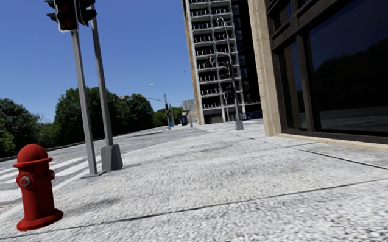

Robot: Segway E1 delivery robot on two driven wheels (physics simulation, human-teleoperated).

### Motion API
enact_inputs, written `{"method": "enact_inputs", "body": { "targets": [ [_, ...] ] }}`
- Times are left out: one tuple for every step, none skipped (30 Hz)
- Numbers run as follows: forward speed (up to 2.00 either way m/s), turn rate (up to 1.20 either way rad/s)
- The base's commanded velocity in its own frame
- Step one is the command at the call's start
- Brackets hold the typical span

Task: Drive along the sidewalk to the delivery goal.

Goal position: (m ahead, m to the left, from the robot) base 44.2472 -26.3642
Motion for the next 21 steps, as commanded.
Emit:
{"method": "enact_inputs", "body": {
  "targets": [
    [2.0,-0.24],
    [2.0,-0.24],
    [2.0,-0.24],
    [2.0,-0.24],
    [2.0,-0.24],
    [2.0,-0.24],
    [2.0,-0.24],
    [2.0,-0.24],
    [2.0,-0.24],
    [2.0,-0.24],
    [2.0,-0.24],
    [2.0,-0.24],
    [2.0,-0.24],
    [2.0,-0.24],
    [2.0,-0.24],
    [2.0,-0.24],
    [2.0,-0.24],
    [2.0,-0.24],
    [2.0,-0.23],
    [2.0,-0.18],
    [2.0,-0.18]
  ]
}}
